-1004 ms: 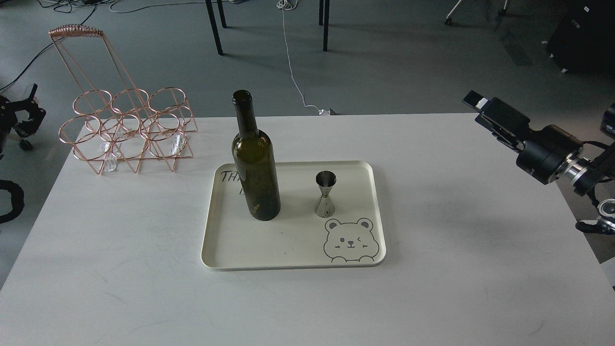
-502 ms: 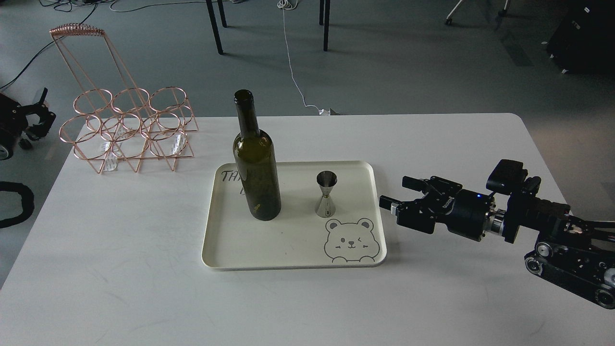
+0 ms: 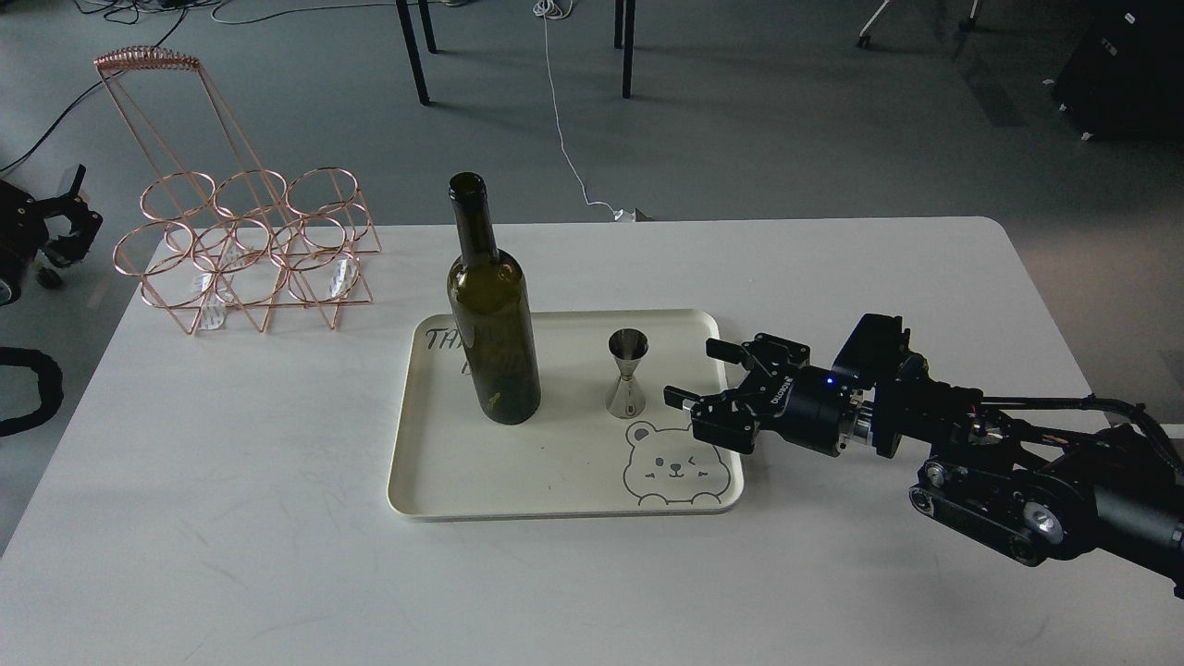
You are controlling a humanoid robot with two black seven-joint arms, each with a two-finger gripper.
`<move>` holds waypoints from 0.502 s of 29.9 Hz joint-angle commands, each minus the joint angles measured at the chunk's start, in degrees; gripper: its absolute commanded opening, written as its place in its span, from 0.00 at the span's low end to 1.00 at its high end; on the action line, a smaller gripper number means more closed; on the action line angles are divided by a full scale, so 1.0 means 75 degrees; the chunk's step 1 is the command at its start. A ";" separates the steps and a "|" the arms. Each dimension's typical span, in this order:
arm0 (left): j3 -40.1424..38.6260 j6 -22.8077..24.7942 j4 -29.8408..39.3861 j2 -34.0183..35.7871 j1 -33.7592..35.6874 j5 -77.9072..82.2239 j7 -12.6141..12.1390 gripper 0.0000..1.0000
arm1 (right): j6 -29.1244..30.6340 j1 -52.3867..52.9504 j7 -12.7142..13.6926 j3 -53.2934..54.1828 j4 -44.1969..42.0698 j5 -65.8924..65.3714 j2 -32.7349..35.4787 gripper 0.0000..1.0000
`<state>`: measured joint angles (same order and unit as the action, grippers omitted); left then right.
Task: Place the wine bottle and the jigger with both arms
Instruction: 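Reach the right gripper toward the metal jigger on the tray, then close the right gripper around the metal jigger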
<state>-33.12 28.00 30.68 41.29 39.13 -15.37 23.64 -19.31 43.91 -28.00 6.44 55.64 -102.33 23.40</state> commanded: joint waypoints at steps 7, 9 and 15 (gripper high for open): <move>-0.0001 0.0000 0.0000 0.0015 -0.0002 0.0022 0.0000 0.99 | -0.0015 0.0508 0.0000 -0.0518 -0.0797 -0.0067 -0.0858 0.82; -0.0001 0.0000 0.0000 0.0026 -0.0002 0.0022 0.0000 0.98 | -0.0015 0.0520 0.0000 -0.0531 -0.0996 -0.0067 -0.1068 0.82; -0.0001 0.0000 -0.0012 0.0050 -0.0002 0.0022 0.0000 0.99 | -0.0015 0.0567 0.0000 -0.0542 -0.1430 -0.0067 -0.1444 0.77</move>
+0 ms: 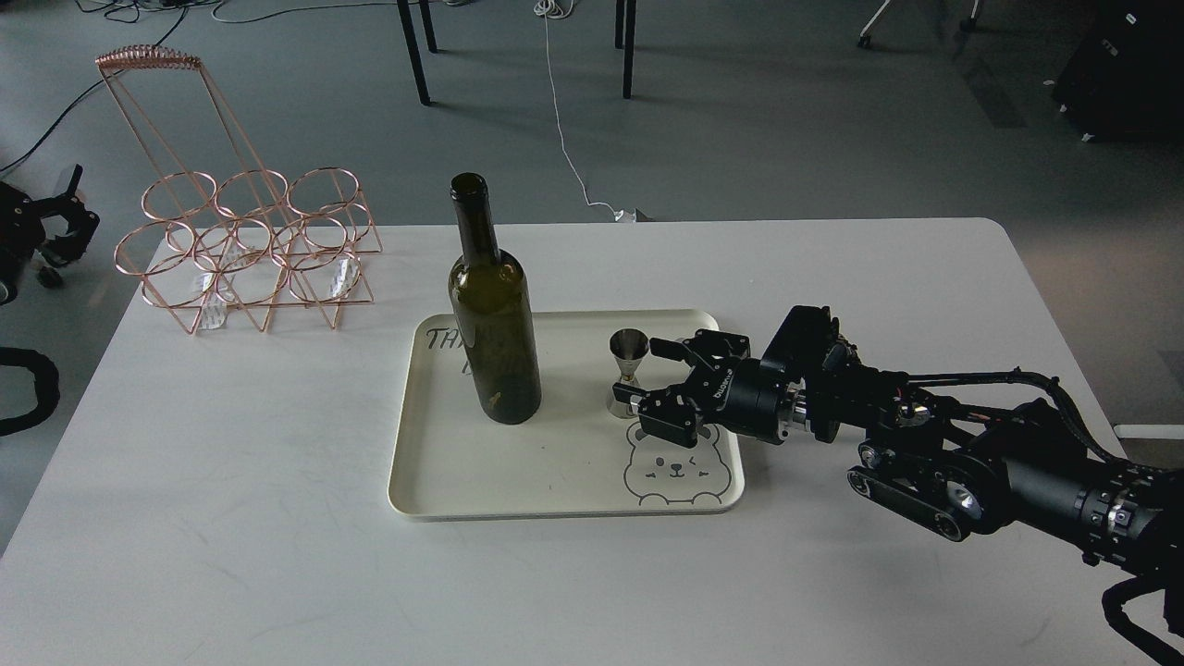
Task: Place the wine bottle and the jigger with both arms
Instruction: 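Close the right gripper around the metal jigger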
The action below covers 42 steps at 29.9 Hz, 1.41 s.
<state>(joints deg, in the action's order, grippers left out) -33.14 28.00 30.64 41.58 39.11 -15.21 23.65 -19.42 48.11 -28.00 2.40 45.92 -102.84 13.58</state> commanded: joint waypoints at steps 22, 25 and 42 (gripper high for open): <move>0.0000 0.0000 -0.0030 -0.0047 0.0012 0.0000 -0.0012 0.98 | -0.0001 0.0125 -0.0001 -0.0214 -0.0615 0.0001 -0.0486 0.33; 0.0000 0.0000 -0.0030 -0.0036 0.0023 0.0000 -0.0012 0.99 | -0.0001 0.0160 -0.0001 -0.0214 -0.0615 0.0001 -0.0486 0.27; 0.0000 0.0000 -0.0030 0.0035 0.0035 0.0000 -0.0024 0.98 | -0.0960 0.0464 -0.0001 -0.0203 -0.0556 0.0024 -0.0381 0.05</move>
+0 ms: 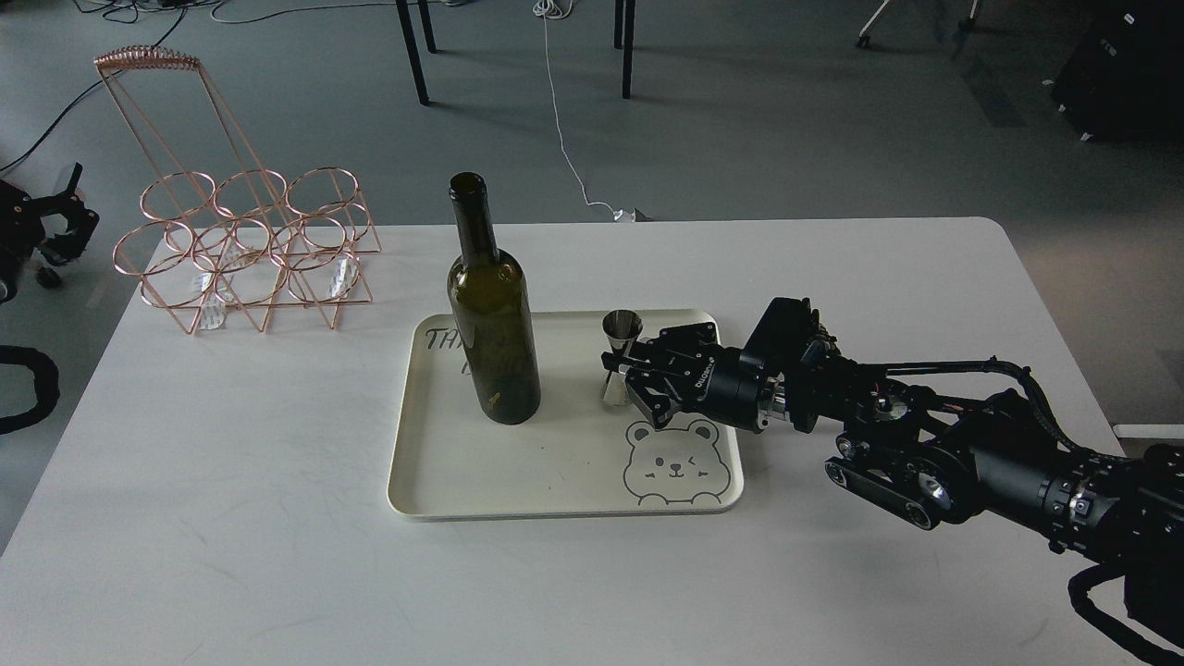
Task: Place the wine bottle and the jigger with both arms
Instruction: 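Lift the jigger off the tray and set it down beside the tray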
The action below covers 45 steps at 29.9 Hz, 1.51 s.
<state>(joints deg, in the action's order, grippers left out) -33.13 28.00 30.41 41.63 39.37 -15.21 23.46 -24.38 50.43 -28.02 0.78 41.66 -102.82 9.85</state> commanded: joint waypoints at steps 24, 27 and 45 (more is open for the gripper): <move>-0.0001 0.0000 0.0035 0.0051 0.0036 0.0047 -0.0046 0.99 | -0.0483 -0.1754 0.0002 0.1642 0.0997 0.2610 0.4264 0.05; 0.0011 0.0000 0.0047 0.0051 0.0071 0.0047 -0.0046 0.98 | -0.0483 -0.2141 0.0002 0.1630 0.0950 0.2985 0.4312 0.05; 0.0022 0.0000 0.0223 0.0180 0.0106 0.0047 -0.0046 0.99 | -0.0483 -0.2681 0.0002 0.1560 0.0188 0.3713 0.3831 0.09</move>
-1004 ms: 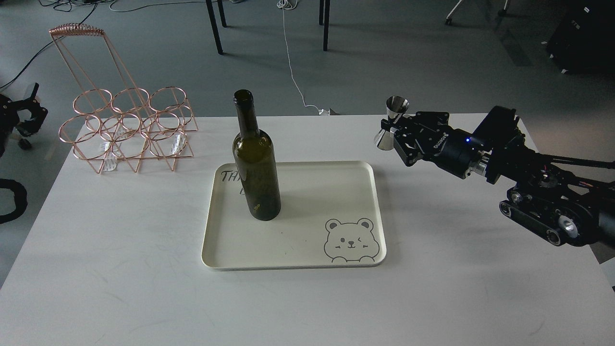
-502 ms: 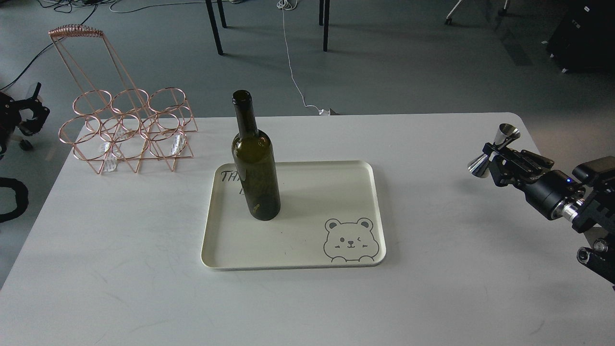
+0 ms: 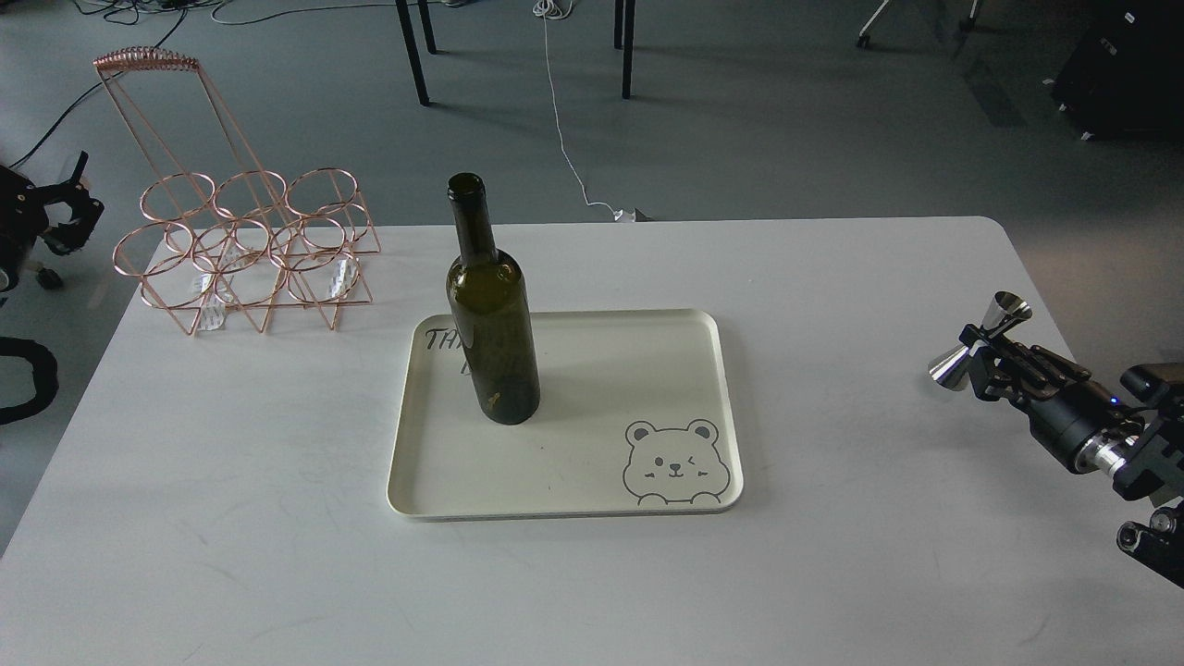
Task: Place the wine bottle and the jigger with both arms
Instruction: 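Lift the jigger off the tray and set it down beside the tray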
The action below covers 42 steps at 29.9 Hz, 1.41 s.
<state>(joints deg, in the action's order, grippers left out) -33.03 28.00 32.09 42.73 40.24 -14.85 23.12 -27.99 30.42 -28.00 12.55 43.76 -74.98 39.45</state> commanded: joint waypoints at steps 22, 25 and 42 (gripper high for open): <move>-0.0002 0.0000 -0.0001 0.0022 -0.0011 0.0000 0.0034 0.98 | -0.0001 -0.0012 0.0000 -0.0349 -0.0081 0.0001 -0.0150 0.28; -0.0002 0.0000 -0.0001 0.0033 -0.0011 0.0000 0.0034 0.99 | -0.0001 -0.0001 0.0000 -0.0349 0.0001 0.0001 -0.0150 0.47; -0.0026 0.0000 -0.0001 0.0057 0.0001 -0.0012 0.0046 0.99 | -0.0001 -0.0223 0.0000 -0.0361 0.2121 0.0036 0.1594 0.80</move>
<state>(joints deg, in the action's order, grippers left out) -33.21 28.00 32.08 42.97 40.26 -14.85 23.46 -28.01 29.76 -28.00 9.92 56.37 -74.68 48.10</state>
